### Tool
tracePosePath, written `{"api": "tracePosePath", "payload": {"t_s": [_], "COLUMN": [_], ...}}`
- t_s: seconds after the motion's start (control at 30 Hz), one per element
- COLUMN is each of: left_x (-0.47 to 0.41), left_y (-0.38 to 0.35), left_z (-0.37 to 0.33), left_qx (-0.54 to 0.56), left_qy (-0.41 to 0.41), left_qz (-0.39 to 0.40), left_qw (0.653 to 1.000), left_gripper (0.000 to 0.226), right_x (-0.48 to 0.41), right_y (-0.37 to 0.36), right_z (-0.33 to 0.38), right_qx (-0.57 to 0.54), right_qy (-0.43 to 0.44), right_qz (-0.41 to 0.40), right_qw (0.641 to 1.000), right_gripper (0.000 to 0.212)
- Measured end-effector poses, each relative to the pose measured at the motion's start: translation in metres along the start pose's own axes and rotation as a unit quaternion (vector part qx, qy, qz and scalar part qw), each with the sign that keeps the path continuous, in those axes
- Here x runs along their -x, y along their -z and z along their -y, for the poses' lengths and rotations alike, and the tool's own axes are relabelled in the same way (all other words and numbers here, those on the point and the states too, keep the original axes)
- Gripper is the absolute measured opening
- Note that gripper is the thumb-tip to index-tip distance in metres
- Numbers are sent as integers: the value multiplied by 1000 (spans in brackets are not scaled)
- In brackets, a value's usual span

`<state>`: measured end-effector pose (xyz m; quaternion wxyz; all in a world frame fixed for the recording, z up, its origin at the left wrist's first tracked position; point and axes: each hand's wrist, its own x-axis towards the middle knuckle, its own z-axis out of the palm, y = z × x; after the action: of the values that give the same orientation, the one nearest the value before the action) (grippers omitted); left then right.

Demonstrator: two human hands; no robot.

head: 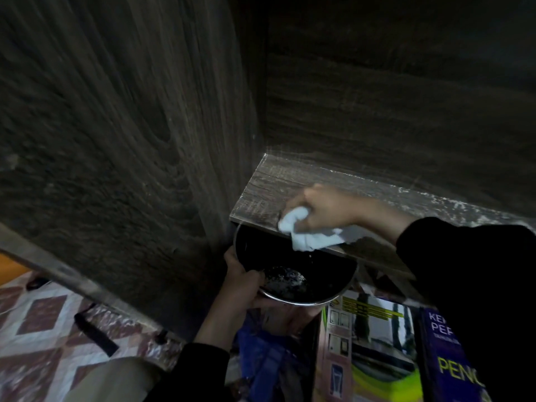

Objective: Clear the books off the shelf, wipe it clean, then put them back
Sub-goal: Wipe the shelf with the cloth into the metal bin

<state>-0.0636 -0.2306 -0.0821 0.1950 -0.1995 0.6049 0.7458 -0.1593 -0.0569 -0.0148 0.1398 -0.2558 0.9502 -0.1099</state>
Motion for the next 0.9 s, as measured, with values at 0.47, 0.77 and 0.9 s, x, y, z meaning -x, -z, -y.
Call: {"api": "tracePosePath", "payload": {"t_s": [0.47, 0.77, 0.9], "left_x": [-10, -15, -10], "left_y": [4, 2, 1], "left_z": [3, 4, 3], "left_qx": [19, -14, -13], "left_qy": [-2, -8, -7], "left_qz": [-12, -27, -28], "left_qw": [1000, 1000, 1000], "left_gripper": [67, 66, 60], "right_x": [-98, -78, -52], "right_y": [-50, -74, -58], "right_z": [56, 61, 44], "right_qx": [-4, 237, 188], "right_qy": [-277, -178, -61], "right_qz": [-197, -163, -147], "right_qw": [940, 941, 969], "right_gripper": [50, 30, 40]}}
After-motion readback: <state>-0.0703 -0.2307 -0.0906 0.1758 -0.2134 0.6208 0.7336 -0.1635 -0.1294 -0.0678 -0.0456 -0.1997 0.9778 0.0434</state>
